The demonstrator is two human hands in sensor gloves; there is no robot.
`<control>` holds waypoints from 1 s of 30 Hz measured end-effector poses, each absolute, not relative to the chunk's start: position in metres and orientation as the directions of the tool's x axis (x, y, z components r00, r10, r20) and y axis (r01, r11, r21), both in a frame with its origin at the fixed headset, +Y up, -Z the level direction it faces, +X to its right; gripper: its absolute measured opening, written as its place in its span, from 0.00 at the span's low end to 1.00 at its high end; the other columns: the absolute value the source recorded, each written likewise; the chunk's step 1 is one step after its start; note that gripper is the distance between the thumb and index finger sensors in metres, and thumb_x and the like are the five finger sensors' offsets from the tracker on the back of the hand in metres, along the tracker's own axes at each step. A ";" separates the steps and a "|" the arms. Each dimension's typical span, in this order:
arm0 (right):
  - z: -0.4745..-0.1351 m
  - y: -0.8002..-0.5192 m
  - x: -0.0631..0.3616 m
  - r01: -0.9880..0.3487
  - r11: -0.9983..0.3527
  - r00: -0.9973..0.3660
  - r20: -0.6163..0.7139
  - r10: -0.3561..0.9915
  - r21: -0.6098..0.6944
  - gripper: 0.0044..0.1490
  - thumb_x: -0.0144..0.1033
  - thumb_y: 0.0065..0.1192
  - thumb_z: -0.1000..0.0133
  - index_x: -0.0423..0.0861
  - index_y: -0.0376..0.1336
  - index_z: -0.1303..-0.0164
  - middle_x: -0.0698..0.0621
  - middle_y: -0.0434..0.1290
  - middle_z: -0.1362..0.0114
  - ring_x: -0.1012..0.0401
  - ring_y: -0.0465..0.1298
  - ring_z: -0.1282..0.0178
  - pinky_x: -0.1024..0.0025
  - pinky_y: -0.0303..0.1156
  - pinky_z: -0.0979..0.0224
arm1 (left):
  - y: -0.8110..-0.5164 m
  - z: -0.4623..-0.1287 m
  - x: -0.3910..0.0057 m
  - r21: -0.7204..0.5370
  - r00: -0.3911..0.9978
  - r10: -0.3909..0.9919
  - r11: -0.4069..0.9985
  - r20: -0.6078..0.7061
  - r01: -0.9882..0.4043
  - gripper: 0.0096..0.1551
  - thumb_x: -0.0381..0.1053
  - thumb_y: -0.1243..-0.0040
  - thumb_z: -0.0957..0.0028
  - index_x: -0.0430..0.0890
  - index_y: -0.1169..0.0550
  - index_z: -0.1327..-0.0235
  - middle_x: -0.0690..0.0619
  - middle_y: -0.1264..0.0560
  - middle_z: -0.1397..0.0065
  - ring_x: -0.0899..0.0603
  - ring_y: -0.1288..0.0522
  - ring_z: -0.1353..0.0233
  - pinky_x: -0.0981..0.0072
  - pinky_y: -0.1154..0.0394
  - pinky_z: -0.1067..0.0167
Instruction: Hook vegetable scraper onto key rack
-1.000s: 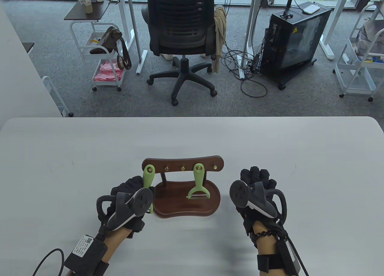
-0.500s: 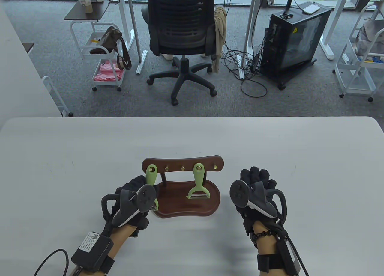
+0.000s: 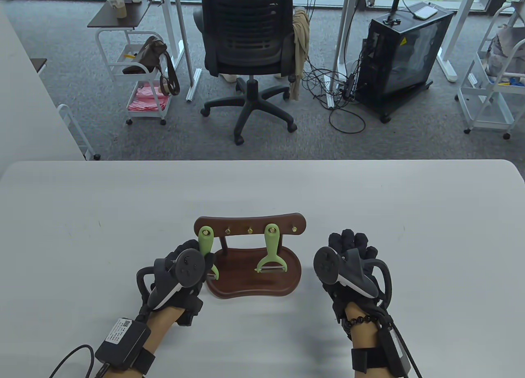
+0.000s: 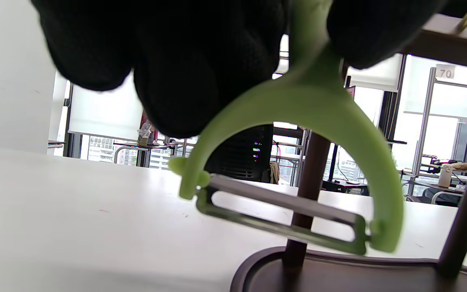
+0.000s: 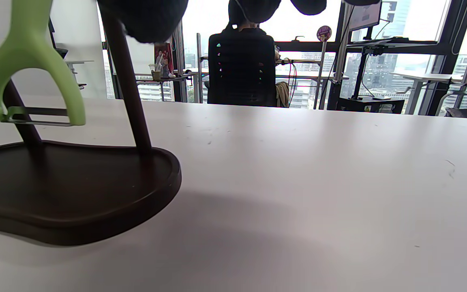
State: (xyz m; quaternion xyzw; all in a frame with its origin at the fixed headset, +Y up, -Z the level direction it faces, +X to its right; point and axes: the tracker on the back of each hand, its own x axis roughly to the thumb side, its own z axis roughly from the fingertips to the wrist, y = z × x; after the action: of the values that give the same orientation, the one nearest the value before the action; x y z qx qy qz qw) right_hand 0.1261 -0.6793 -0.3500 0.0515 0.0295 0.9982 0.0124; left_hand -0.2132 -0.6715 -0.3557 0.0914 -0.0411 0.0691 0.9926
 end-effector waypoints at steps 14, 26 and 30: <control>-0.350 -0.678 0.126 -0.025 -0.999 -0.994 0.105 0.028 0.031 0.53 0.47 0.52 0.36 0.25 0.42 0.16 0.20 0.41 0.16 0.21 0.44 0.21 0.19 0.46 0.27 | -0.643 -0.348 -0.259 0.336 0.996 0.075 0.938 0.039 -0.084 0.41 0.65 0.44 0.44 0.37 0.27 0.30 0.41 0.20 0.34 0.36 0.16 0.38 0.33 0.25 0.36; -0.348 -0.679 0.125 -0.005 -1.000 -0.994 0.113 0.007 0.014 0.54 0.48 0.52 0.37 0.26 0.40 0.15 0.20 0.39 0.16 0.21 0.42 0.21 0.20 0.45 0.27 | -0.657 -0.359 -0.281 0.240 0.988 -0.145 0.962 0.045 0.130 0.53 0.68 0.50 0.42 0.42 0.52 0.14 0.29 0.53 0.14 0.18 0.52 0.17 0.17 0.50 0.31; -0.347 -0.680 0.124 0.001 -1.000 -0.993 0.119 0.002 0.027 0.55 0.49 0.52 0.37 0.27 0.37 0.15 0.20 0.37 0.17 0.21 0.40 0.21 0.20 0.44 0.27 | -0.661 -0.360 -0.277 0.204 0.976 -0.206 0.961 0.070 0.188 0.55 0.70 0.52 0.42 0.43 0.57 0.14 0.29 0.59 0.15 0.17 0.59 0.19 0.16 0.54 0.32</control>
State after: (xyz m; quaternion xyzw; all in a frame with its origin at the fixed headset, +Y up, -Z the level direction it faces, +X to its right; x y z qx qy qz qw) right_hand 0.1241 -0.6798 -0.3472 0.0597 0.0137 0.9981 0.0004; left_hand -0.2770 -0.6609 -0.3600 0.0986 -0.0452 -0.0996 0.9891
